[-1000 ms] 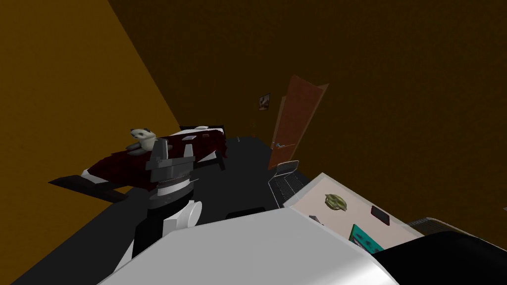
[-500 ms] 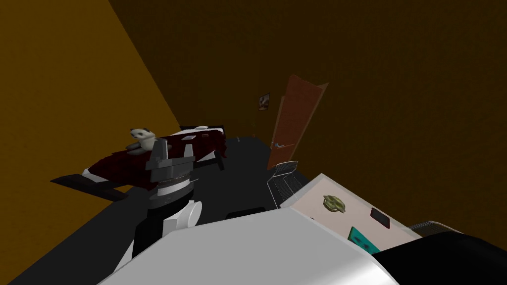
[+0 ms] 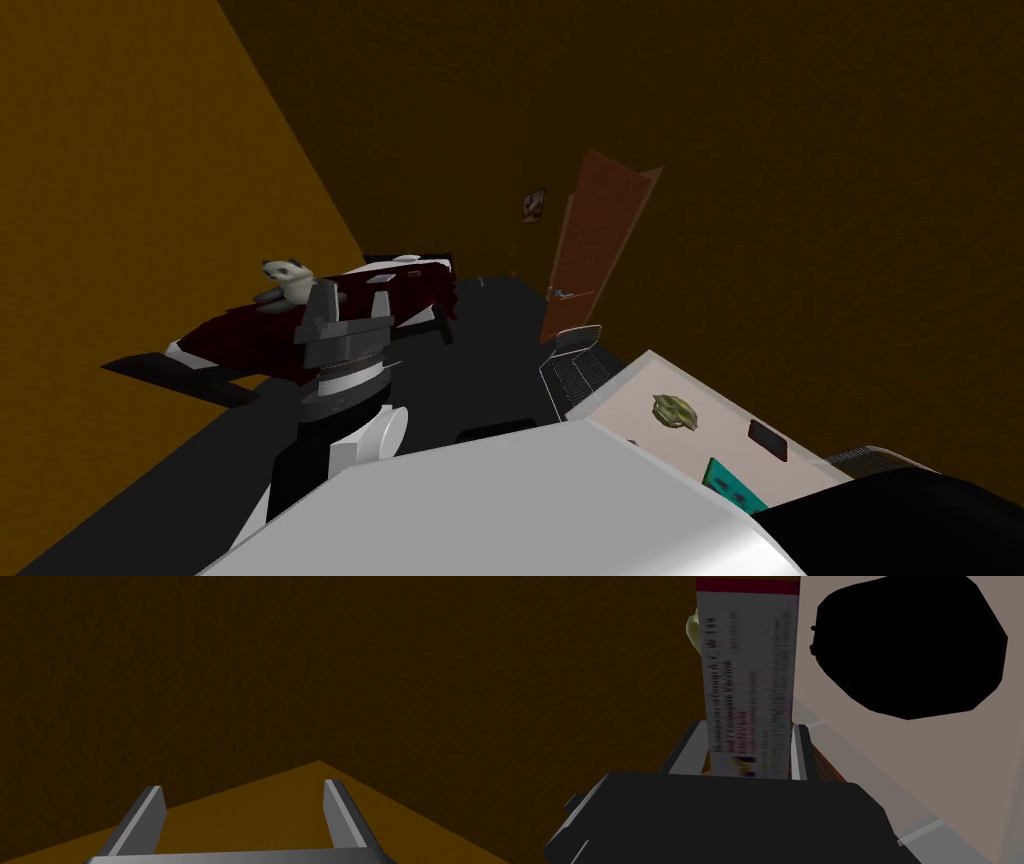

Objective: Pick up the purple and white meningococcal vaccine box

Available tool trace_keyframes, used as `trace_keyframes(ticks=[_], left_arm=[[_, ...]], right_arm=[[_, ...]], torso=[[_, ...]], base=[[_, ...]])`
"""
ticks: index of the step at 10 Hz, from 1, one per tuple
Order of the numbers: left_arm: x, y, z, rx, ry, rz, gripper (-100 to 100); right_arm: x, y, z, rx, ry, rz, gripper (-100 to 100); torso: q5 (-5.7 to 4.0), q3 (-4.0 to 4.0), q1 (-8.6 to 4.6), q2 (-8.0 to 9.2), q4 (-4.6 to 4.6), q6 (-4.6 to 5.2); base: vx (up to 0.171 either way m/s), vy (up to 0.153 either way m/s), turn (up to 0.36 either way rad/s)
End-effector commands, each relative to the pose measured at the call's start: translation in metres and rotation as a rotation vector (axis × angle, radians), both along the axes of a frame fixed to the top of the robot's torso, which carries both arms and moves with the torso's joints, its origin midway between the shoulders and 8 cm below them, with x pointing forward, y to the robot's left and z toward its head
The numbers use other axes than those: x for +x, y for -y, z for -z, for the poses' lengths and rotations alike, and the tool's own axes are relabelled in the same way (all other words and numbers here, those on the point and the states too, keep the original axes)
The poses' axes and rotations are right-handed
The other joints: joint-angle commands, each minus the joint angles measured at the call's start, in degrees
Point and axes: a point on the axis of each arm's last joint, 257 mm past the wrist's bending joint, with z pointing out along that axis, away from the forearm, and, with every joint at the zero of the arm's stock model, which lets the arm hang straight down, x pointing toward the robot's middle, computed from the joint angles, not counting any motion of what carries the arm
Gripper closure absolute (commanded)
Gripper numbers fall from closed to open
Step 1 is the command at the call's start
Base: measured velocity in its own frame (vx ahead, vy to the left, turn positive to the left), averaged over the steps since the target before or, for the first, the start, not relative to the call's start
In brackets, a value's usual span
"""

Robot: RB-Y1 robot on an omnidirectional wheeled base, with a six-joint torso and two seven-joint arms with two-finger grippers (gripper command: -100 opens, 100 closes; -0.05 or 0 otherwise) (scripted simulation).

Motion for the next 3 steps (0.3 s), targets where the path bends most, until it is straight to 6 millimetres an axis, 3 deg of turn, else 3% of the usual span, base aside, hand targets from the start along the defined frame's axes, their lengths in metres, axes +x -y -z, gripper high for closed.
trace_keyframes(ticks=[1,2,3], left_arm=[[0.0000,0.0000,0.0000,0.000,0.000,0.000,0],[0.0000,0.0000,0.0000,0.000,0.000,0.000,0],[0.0000,0.0000,0.0000,0.000,0.000,0.000,0]], right_arm=[[0.0032,0.0142,-0.0032,0.000,-0.002,-0.005,100],[0.0012,0.0087,-0.0027,-0.004,0.001,-0.001,100],[0.0014,0.0095,-0.0024,-0.002,-0.001,-0.002,0]], torso=[[0.00,0.00,0.00,0.00,0.00,0.00],[0.05,0.01,0.37,0.03,0.00,0.02],[0.06,0.01,0.31,0.03,0.00,0.00]], base=[[-0.005,0.118,-0.040],[-0.004,0.076,-0.027],[-0.001,0.012,0.001]])
